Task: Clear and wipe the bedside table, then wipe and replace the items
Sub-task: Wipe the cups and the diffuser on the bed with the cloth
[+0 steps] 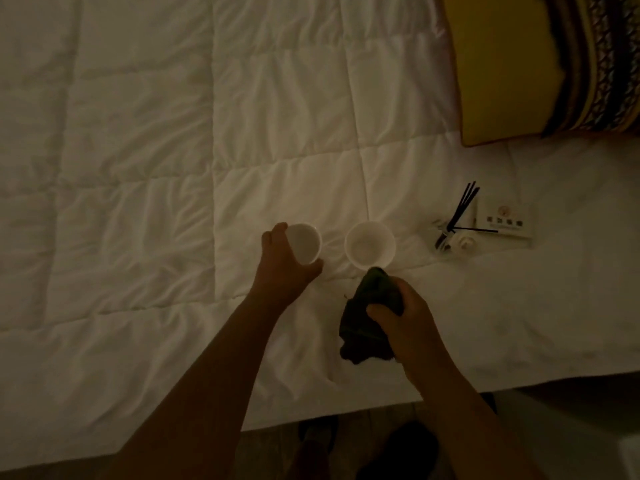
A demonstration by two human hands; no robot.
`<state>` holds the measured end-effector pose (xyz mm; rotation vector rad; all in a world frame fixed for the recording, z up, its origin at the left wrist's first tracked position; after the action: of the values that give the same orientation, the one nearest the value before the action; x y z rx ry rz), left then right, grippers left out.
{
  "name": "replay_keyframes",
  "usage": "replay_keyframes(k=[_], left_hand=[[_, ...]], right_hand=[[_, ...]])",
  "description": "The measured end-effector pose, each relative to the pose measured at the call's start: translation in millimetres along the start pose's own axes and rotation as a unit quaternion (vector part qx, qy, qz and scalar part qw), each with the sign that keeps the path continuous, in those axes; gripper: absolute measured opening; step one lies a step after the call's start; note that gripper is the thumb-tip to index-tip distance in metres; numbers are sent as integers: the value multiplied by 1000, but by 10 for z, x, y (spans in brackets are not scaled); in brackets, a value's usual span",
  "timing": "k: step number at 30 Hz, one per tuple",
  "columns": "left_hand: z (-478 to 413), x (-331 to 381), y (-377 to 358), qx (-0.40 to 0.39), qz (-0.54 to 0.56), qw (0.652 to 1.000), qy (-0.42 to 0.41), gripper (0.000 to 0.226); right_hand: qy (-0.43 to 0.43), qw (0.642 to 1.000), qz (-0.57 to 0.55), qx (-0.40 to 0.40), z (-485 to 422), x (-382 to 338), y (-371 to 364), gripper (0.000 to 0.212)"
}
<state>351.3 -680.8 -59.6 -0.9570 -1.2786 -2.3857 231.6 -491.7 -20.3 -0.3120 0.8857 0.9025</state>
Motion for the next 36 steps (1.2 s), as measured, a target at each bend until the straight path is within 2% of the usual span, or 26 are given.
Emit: replay_keyframes(k=[2,4,6,8,11,13,16,19,22,24,25,27,29,31,33,36], left_hand=[[106,39,113,-17,-6,1000,0,98],[299,153,231,-20,-5,1000,-18,96],[499,288,311,-17,11,999,-31,89],[681,387,373,5,30,999,-16,79],[897,507,379,50,35,998,19,73],[1023,621,343,59,35,998,4,73],[1166,897,289,18,18,995,-98,63],[1256,1168,253,-47,9,978,-201,57],[1407,1439,177,-90,-39,947,-307,60],[1506,1551,105,-102,-89,919,-371,66],[1521,1561,80,-110,-96,915,-375,67],[1489,1512,69,-115,-81,929,-342,65],[1427,1419,71,-100,-72,946,-300,62],[1359,1293,52,-76,-66,963,-251,60],[1304,1150,20,-49,-36,982,-179,62],[1222,963,-27,-5,13,996,-85,64]], right_hand=[[71,997,31,11,39,-277,-66,51],[143,988,43,44,133,-514,-115,56],[205,975,50,73,241,-687,-169,49],[224,973,14,51,339,-752,-284,42],[175,977,-118,-10,373,-707,-391,32],[120,983,-140,9,278,-627,-304,25],[15,986,-167,2,155,-438,-90,21],[-72,976,-173,-114,233,-274,-27,22],[-161,965,-141,-150,329,-103,66,29],[-182,959,-124,-177,377,-25,105,24],[-187,957,-128,-183,392,-16,110,23],[-164,966,-120,-161,395,-36,133,25],[-46,992,-68,-96,338,-179,188,19],[71,997,5,-6,326,-319,243,13],[119,991,-19,60,398,-382,298,18],[131,982,-99,91,517,-337,260,27]])
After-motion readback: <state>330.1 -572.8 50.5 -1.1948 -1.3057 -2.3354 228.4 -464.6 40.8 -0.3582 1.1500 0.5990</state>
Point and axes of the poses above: each hand's wrist, its own z-axis away from the middle knuckle, its own y-axis out of the back of the hand, x = y × z, the point moved 8 cm from there along -z, towards the middle knuckle, and after that the axes turned 1 degree about -z, right-handed, at the moved point
